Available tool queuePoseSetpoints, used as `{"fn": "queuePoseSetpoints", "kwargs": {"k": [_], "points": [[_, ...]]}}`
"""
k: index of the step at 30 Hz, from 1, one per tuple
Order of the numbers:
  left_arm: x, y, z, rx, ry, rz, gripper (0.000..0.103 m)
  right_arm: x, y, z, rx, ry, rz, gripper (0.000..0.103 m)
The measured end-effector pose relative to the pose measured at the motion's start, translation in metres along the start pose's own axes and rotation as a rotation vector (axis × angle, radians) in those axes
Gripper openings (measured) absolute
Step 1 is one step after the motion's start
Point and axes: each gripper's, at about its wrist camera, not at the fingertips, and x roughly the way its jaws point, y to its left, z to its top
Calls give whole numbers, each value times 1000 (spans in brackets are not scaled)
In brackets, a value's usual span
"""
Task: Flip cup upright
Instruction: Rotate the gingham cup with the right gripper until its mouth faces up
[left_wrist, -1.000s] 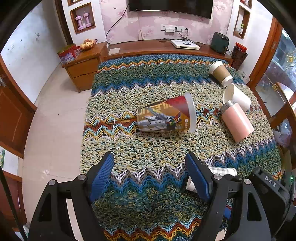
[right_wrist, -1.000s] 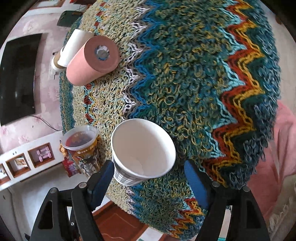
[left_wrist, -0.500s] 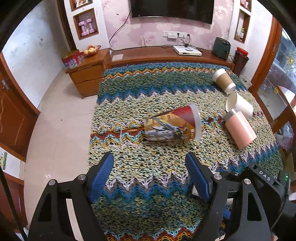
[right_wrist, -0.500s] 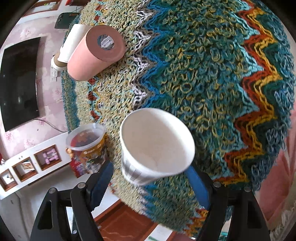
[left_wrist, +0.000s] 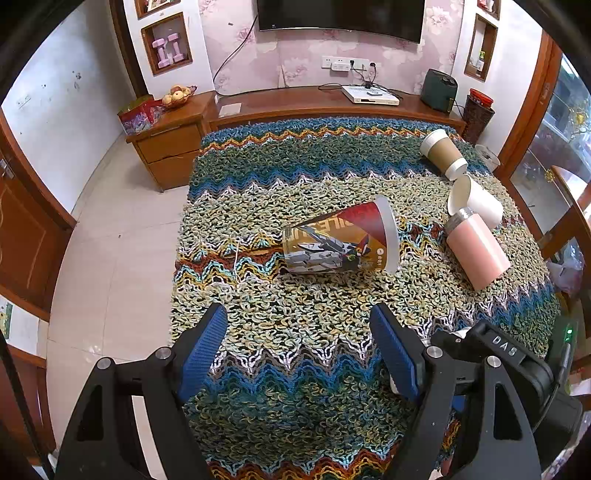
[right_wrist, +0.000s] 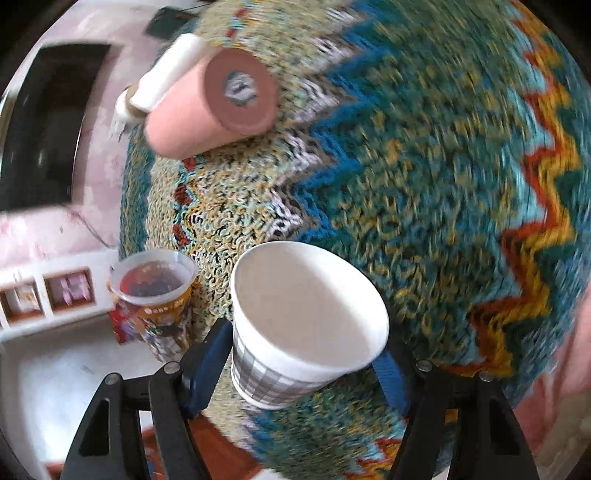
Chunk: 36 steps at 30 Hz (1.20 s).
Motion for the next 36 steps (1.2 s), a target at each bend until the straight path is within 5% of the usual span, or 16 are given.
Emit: {"fn": "queuePoseSetpoints", "kwargs": {"k": [7, 16, 24, 28, 36], "points": [[1, -4, -4, -24, 8, -10, 82, -14, 15, -1, -337, -123, -95, 70], [8, -14, -13, -64, 26, -12, 82, -35, 22, -4, -730, -247, -47, 69], [13, -26, -27, -124, 31, -8, 82, -39, 27, -17, -1184, -533, -109, 69], [19, -34, -37, -157, 39, -20, 82, -38, 18, -16, -1296, -615, -138, 69], [33, -56, -52, -210, 49, -48, 82, -35, -9, -21, -1414, -629, -106, 69]]}}
